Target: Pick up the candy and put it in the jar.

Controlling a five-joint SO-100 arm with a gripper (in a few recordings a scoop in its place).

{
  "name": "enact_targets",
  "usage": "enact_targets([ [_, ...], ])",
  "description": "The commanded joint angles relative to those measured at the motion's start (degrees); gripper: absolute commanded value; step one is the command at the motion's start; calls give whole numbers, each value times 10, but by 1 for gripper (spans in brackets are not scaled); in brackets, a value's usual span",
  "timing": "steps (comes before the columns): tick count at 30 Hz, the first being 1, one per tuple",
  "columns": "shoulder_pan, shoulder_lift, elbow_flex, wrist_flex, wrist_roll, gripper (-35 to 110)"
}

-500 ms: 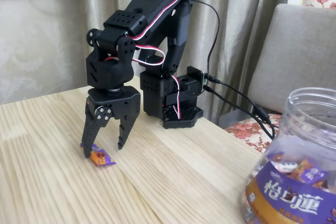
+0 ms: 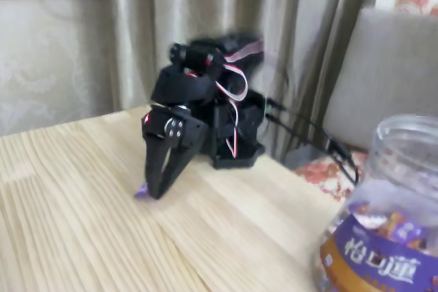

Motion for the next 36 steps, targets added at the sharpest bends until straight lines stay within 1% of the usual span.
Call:
enact_targets([
  [1,-8,29,2,0,5,0],
  [18,-7,29,2,0,7,0],
  [21,22,28,2,4,43,0],
  [24,74,27,5,17,105,0],
  [25,75,27,5,17,105,0],
  [32,42,28,4,8,62,0],
  [34,11,28,3,-1,36,0],
  [36,14,28,7,-4,82,0],
])
